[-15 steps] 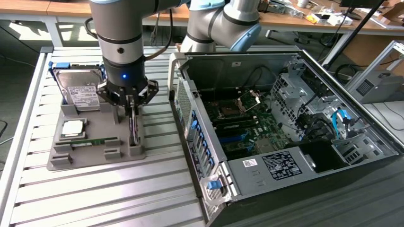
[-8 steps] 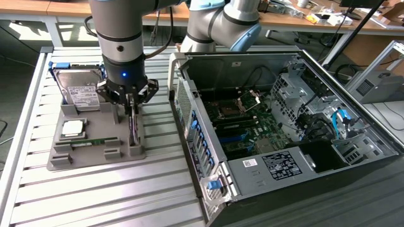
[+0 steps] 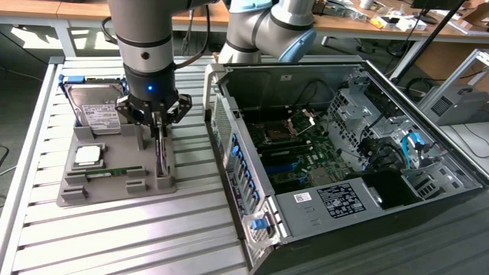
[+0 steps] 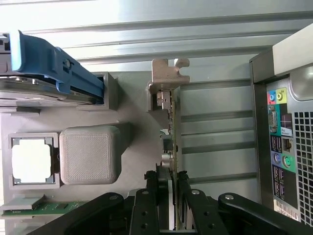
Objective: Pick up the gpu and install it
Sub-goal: 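Pick up the gpu and move the gpu toward the slot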
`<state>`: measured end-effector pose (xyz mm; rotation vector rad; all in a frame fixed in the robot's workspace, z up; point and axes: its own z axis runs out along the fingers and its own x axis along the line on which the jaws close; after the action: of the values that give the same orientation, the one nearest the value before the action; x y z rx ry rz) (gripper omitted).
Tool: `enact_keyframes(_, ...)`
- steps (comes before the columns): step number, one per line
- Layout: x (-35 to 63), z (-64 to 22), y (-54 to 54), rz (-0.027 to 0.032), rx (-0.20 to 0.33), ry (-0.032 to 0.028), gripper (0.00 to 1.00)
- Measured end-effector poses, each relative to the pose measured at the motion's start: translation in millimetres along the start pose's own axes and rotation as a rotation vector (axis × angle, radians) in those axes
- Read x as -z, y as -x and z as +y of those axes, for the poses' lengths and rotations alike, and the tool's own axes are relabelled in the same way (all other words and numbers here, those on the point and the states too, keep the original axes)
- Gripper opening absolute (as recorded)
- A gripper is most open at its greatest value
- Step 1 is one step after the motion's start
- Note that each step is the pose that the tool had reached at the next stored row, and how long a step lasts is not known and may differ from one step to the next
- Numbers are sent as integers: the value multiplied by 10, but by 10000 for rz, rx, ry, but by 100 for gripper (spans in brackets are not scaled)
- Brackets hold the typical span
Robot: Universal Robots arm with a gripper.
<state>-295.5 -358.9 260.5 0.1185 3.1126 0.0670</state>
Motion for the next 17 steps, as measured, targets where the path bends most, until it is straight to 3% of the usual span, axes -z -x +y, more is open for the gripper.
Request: enact_keyframes(17, 148, 7, 4, 0, 0, 2, 27)
